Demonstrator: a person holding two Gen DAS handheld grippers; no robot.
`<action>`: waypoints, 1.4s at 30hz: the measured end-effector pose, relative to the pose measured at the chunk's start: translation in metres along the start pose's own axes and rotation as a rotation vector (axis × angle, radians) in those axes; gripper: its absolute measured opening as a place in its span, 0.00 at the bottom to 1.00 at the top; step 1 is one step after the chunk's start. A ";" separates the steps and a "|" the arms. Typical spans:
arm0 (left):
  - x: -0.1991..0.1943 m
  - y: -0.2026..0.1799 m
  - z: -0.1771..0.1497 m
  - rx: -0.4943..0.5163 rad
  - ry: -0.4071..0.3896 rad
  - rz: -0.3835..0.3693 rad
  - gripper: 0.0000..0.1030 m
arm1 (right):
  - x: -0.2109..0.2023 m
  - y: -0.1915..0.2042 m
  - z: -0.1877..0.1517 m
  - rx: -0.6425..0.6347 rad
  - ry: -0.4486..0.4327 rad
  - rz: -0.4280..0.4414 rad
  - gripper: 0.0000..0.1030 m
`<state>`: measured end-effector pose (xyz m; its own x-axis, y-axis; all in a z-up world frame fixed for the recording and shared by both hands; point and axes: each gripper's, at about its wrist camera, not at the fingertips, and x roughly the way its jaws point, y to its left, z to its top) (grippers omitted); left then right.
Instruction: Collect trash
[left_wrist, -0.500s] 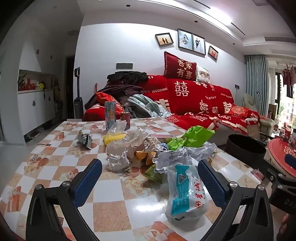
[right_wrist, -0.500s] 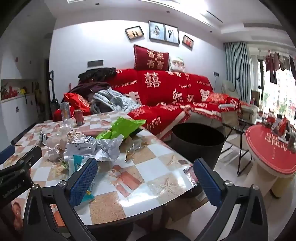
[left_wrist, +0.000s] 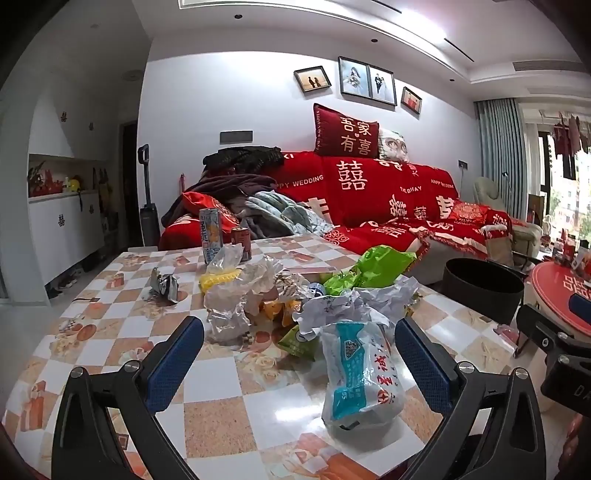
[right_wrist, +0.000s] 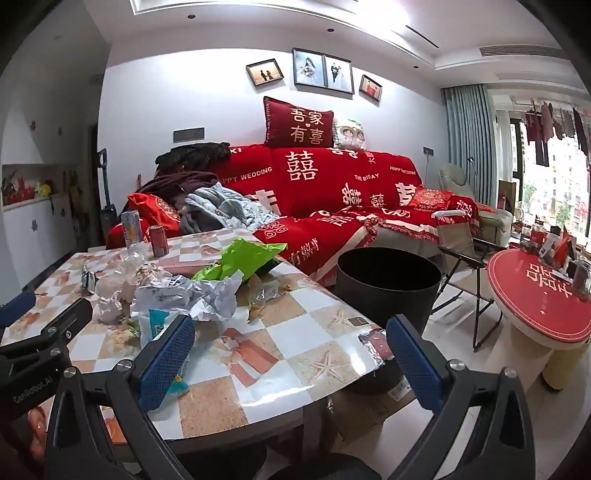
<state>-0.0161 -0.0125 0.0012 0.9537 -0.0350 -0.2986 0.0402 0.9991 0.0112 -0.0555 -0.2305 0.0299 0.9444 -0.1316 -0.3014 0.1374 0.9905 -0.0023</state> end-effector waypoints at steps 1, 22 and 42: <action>0.000 0.000 0.000 0.002 0.002 -0.001 1.00 | -0.001 -0.001 0.000 0.003 0.000 0.000 1.00; 0.000 -0.003 -0.001 0.016 0.000 -0.004 1.00 | 0.000 -0.001 0.000 -0.001 -0.006 0.005 1.00; 0.000 -0.004 -0.001 0.015 0.002 -0.006 1.00 | -0.001 0.000 0.000 -0.001 -0.009 0.005 1.00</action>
<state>-0.0165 -0.0162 -0.0002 0.9530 -0.0409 -0.3002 0.0503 0.9985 0.0235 -0.0562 -0.2304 0.0306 0.9478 -0.1269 -0.2927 0.1321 0.9912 -0.0017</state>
